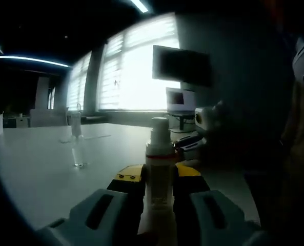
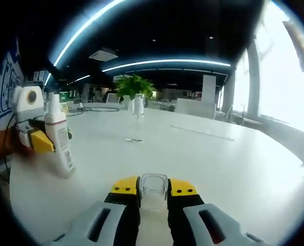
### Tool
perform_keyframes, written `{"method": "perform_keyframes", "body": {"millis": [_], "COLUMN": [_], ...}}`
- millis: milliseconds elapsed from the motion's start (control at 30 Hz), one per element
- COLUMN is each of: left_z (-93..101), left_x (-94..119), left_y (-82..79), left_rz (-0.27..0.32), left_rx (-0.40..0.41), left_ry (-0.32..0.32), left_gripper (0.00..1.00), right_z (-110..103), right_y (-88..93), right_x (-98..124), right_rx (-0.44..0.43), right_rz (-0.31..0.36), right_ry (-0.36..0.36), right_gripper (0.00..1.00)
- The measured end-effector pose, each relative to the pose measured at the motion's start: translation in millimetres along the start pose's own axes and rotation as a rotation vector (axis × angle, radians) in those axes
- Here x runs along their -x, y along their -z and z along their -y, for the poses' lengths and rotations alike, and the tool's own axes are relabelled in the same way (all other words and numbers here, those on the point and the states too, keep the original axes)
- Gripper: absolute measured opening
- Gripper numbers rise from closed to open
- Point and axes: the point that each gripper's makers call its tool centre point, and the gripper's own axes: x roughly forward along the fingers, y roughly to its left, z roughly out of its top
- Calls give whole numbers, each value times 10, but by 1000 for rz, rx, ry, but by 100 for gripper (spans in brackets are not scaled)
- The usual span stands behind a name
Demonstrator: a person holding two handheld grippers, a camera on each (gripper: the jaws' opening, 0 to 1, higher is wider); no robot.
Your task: Clamp pump bottle remove cover press pump head put on cover
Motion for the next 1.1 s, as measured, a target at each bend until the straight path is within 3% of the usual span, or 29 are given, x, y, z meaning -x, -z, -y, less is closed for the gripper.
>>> {"method": "perform_keyframes", "body": {"millis": [500, 1100], "left_z": [-13, -30], "left_x": [2, 3], "left_y": [-2, 0], "left_rz": [0, 0], "left_rx": [-1, 0], "left_ry": [-1, -4], "left_gripper": [12, 12], "right_z": [3, -329], "right_y": [-415, -863], "right_x": [168, 344], "right_rx": [54, 83], "right_rz": [53, 97], "right_ry": [-9, -73], "right_gripper": [16, 16]}}
